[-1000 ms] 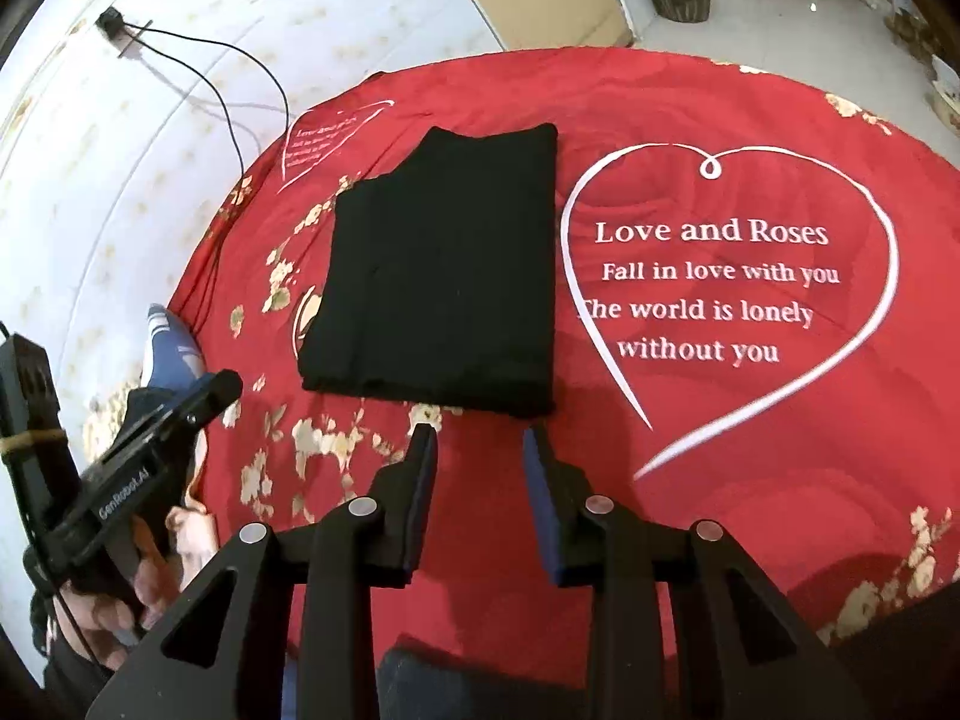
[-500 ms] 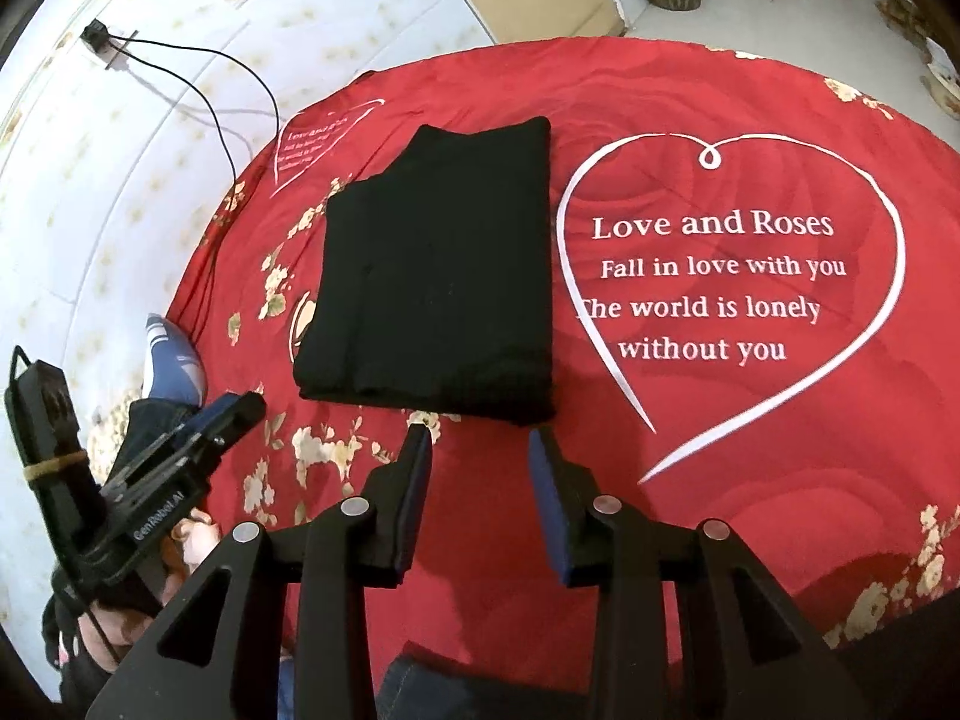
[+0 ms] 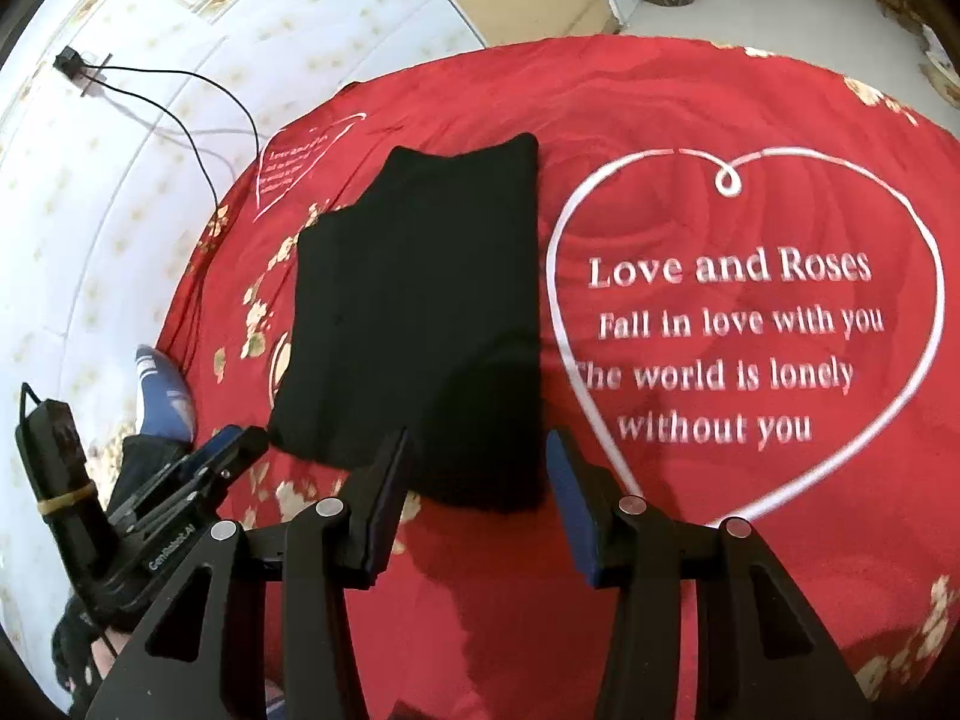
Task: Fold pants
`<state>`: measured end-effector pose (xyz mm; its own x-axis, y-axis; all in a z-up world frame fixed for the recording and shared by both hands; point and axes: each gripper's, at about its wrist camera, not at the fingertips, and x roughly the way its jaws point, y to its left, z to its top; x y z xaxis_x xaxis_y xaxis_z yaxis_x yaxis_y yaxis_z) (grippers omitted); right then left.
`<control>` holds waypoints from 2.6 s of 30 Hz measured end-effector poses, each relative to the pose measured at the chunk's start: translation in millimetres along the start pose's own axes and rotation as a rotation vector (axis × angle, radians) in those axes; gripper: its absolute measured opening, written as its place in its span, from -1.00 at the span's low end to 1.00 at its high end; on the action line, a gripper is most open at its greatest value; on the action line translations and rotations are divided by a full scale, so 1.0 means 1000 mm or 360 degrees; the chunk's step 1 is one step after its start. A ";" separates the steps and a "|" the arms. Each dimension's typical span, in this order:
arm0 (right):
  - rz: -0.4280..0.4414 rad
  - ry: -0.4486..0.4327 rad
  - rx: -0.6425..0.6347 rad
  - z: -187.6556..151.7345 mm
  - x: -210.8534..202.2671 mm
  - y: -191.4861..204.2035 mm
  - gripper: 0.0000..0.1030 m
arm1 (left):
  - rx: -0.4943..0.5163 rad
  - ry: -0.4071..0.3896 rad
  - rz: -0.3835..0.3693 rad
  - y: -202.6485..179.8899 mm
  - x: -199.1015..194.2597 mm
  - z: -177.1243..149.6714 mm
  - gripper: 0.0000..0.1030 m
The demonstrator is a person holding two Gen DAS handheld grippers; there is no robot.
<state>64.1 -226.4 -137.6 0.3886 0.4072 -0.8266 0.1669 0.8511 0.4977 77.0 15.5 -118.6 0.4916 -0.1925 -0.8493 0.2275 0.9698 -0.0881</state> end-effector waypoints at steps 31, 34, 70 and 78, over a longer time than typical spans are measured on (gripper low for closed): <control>0.0030 0.0035 0.0052 0.042 0.051 -0.007 -0.09 | -0.0159 0.0038 -0.0236 0.039 0.060 0.039 -0.11; 0.0042 0.0031 0.0053 0.043 0.052 -0.008 -0.09 | -0.0186 0.0045 -0.0288 0.041 0.062 0.041 -0.07; -0.0262 -0.0068 -0.0309 0.042 0.057 0.029 -0.22 | -0.0055 0.0011 -0.0200 0.009 0.065 0.044 -0.14; -0.0285 -0.0075 -0.0351 0.040 0.057 0.033 -0.28 | -0.0052 0.0012 -0.0182 0.006 0.064 0.046 -0.18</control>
<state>128.4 -188.5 -158.2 0.4130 0.2324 -0.8806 0.0378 0.9617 0.2715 148.9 2.0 -149.7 0.4576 -0.3010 -0.8367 0.2543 0.9460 -0.2012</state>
